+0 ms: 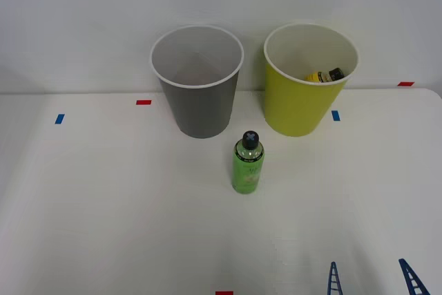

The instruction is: Put cans in the gray bin, plastic bottles in the light green bin

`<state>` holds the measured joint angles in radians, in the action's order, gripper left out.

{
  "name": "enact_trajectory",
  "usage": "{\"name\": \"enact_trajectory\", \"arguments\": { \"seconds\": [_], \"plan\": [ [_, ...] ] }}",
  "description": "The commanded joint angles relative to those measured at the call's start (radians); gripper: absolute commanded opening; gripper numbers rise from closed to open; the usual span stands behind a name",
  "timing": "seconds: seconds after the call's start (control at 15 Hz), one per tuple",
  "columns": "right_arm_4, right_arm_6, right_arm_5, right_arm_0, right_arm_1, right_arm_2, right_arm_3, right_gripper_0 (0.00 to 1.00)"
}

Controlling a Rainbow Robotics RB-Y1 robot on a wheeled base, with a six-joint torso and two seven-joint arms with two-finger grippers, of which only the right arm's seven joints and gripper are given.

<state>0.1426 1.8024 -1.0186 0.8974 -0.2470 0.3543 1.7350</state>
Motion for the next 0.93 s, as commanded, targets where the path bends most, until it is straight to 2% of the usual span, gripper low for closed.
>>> {"name": "enact_trajectory", "arguments": {
  "seconds": [0.07,0.93],
  "plan": [
    [0.000,0.000,0.000,0.000,0.000,0.000,0.000,0.96],
    [0.000,0.000,0.000,0.000,0.000,0.000,0.000,0.96]
  ]
}}
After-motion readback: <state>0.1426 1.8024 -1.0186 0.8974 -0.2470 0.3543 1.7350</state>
